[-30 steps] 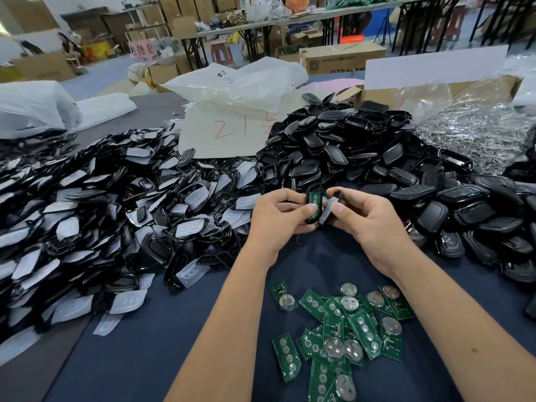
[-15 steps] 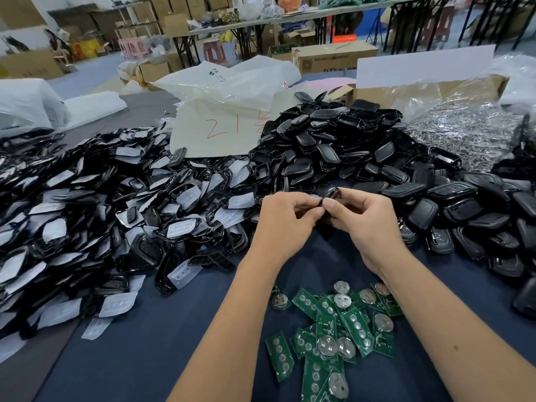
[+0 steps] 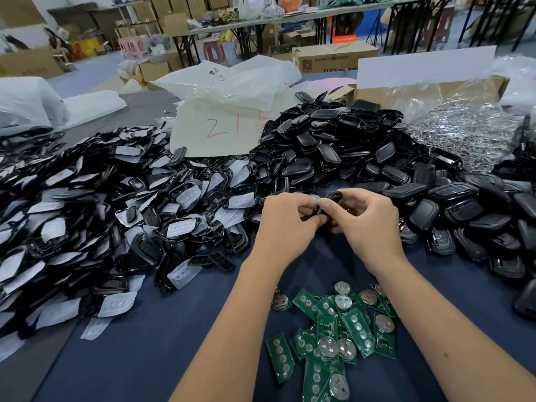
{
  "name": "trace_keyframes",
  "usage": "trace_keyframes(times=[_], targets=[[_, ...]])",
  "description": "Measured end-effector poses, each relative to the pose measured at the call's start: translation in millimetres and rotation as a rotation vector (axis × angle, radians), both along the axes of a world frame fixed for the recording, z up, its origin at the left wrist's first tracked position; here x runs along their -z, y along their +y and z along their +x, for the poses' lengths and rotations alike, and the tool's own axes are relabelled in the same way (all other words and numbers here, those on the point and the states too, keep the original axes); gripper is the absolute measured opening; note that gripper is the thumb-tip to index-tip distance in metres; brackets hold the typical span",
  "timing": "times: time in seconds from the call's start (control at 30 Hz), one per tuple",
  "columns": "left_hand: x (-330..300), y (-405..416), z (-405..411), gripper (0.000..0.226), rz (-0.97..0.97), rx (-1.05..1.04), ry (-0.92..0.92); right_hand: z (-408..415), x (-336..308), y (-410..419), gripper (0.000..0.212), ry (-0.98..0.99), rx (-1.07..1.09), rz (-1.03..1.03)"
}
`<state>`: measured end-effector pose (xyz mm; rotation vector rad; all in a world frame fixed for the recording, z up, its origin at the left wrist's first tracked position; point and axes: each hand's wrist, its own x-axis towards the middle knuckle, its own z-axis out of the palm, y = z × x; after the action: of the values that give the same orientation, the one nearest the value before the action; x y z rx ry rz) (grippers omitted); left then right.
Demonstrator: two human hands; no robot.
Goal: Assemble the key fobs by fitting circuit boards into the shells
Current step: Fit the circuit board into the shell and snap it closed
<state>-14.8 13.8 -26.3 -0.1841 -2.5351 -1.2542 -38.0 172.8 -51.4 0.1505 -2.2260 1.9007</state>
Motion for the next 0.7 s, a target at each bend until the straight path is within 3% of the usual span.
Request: trace_keyframes(times=[0.23, 0.47, 0.7], targets=[[-4.0, -14.2, -2.0, 0.031, 0.074, -0.011, -0.066, -4.5, -1.3, 10.5, 0.035, 0.038, -0.281, 0.012], [-4.4, -18.2, -2.6, 0.034, 0.103, 0.032, -0.071, -6.3, -0.6, 13.4, 0.024, 0.098, -0.344, -0.006], [-4.0, -22.9, -2.5, 0.032, 0.046, 0.076, -0.087, -6.3, -1.5, 14.2, 0.020, 0.162, -0.335, 0.113]])
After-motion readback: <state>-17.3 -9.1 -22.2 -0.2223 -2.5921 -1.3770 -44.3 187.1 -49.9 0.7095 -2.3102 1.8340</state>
